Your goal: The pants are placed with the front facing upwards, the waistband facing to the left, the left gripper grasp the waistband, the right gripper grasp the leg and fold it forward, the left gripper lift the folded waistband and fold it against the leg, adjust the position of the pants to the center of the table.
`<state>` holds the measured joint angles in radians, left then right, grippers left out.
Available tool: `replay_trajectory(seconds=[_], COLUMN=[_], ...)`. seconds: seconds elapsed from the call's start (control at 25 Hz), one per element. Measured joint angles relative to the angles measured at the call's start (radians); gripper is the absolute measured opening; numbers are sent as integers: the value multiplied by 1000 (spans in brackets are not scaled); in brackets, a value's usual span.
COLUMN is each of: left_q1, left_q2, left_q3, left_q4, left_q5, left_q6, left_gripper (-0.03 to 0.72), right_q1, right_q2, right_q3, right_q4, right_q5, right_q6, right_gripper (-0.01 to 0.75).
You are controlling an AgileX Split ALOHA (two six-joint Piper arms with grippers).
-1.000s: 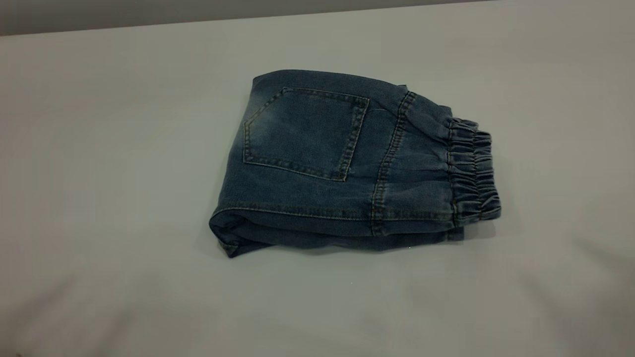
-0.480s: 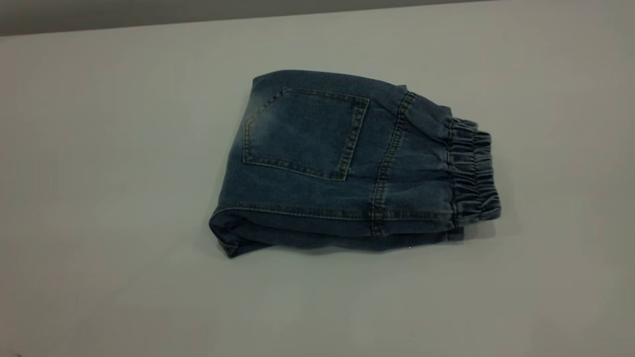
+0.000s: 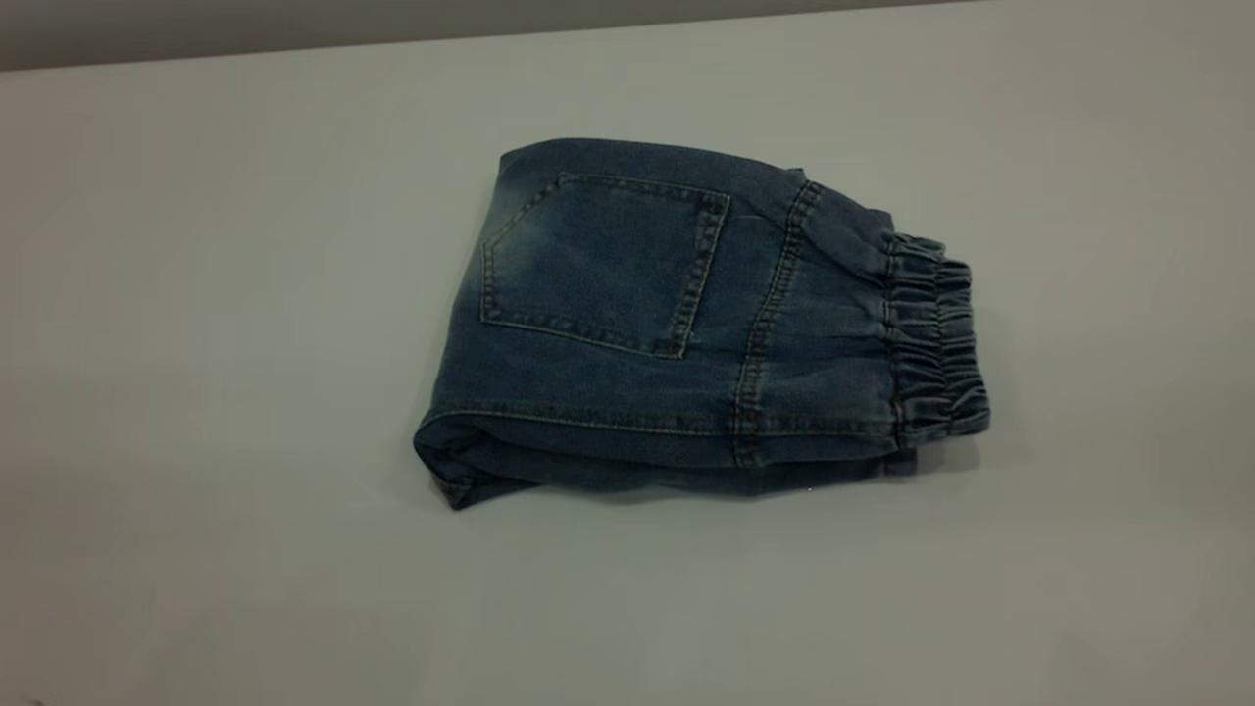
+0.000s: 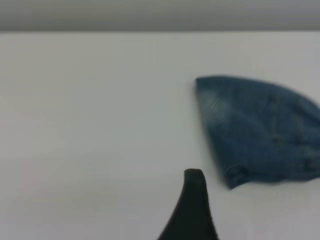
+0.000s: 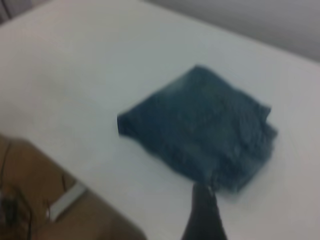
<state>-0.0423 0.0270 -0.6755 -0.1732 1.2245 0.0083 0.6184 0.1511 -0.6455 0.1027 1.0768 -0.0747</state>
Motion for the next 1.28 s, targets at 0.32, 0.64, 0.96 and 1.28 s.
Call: replay_trajectory(seconds=[0.32, 0.64, 0.96, 1.28], left_q1=[0, 0, 0, 0], left_q2=[-15, -15, -15, -15], left_q3=[140, 139, 139, 139], left_q4=[24, 52, 43, 42], left_q5=[-58, -74, -73, -72], left_q6=[1, 1, 2, 2], left_gripper=[561, 561, 561, 561], right_q1=[0, 0, -113, -263], right_q2=[-66, -65, -109, -120], right_q3=[138, 138, 138, 138], right_q4=[0, 3, 11, 9], right_q5=[-12, -12, -12, -11], right_q6=[1, 1, 3, 2], right_gripper=[444, 444, 444, 444])
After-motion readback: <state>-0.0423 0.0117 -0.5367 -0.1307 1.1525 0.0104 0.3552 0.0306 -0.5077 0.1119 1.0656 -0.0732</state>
